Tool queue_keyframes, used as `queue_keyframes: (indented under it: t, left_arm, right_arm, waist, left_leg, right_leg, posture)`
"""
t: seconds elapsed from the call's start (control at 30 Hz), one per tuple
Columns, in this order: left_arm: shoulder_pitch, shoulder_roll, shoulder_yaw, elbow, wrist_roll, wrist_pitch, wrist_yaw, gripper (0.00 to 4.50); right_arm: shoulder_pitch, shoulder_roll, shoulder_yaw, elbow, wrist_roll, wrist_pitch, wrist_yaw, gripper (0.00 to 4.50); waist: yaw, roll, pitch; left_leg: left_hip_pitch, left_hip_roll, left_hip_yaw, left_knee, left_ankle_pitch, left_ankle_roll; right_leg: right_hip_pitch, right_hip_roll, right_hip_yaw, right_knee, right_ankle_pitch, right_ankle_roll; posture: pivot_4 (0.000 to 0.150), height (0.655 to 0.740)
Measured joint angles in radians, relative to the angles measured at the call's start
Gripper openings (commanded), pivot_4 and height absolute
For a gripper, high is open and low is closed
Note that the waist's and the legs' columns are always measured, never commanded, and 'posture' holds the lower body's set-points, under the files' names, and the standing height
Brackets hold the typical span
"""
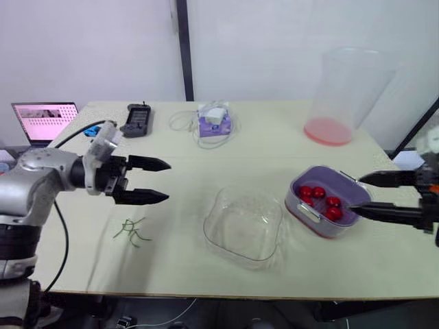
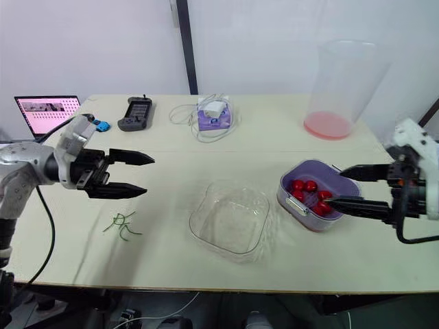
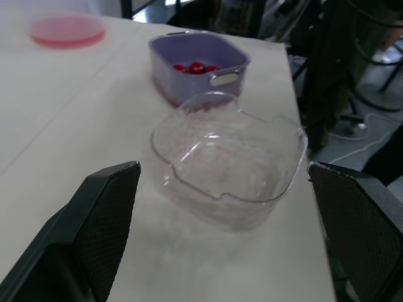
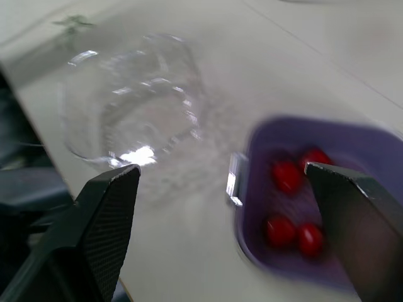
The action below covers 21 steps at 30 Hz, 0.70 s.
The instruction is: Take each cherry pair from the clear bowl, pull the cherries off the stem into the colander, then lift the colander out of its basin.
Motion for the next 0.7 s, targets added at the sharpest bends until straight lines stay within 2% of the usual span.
queue_keyframes:
  t: [0.13,0.3,0.47,0.63,0.7]
  left_arm:
    - [-0.046,-0.027,-0.025,0.062,0.021,-0.029,-0.036,4.47]
    - [-0.059,-0.063,-0.052,0.069,0.027,-0.034,-0.047,4.47]
    - [-0.05,-0.064,-0.044,0.03,0.035,-0.041,-0.013,4.47]
    - [0.019,-0.082,-0.025,-0.012,0.044,-0.066,0.06,4.47]
    - [0.034,-0.097,0.003,-0.03,0.03,-0.053,0.097,4.47]
  right_arm:
    - [0.252,0.085,-0.18,-0.044,-0.113,0.019,0.025,4.5]
    - [0.335,0.118,-0.239,-0.102,-0.15,0.023,0.008,4.5]
    - [0.189,0.09,-0.123,-0.152,-0.116,0.041,-0.105,4.5]
    - [0.003,-0.091,0.122,-0.189,-0.06,0.105,-0.229,4.5]
    - [-0.153,-0.099,0.245,-0.162,-0.034,0.148,-0.308,4.5]
  waist:
    - [0.005,-0.001,-0.001]
    - [-0.004,-0.001,-0.001]
    - [-0.002,-0.001,-0.001]
    - [0.0,-0.001,0.0]
    - [0.0,-0.002,0.0]
  left_leg:
    - [0.0,-0.001,0.0,0.0,0.0,0.001]
    - [0.003,0.0,0.0,0.0,0.0,0.0]
    - [0.003,0.0,0.0,0.0,0.0,0.0]
    - [0.002,0.0,-0.001,0.0,0.0,0.0]
    - [0.001,0.0,-0.001,0.001,0.0,0.0]
  right_leg:
    - [0.002,-0.001,0.0,-0.002,0.0,0.0]
    - [0.003,0.001,0.0,-0.001,0.0,0.0]
    - [0.004,0.0,0.0,-0.001,0.0,0.0]
    - [0.003,0.0,0.0,-0.002,0.0,0.0]
    - [0.003,-0.001,-0.001,-0.002,0.0,0.0]
  posture:
    - [0.15,0.7332]
    - [0.15,0.7332]
    - [0.15,0.7332]
    - [0.15,0.7332]
    - [0.15,0.7332]
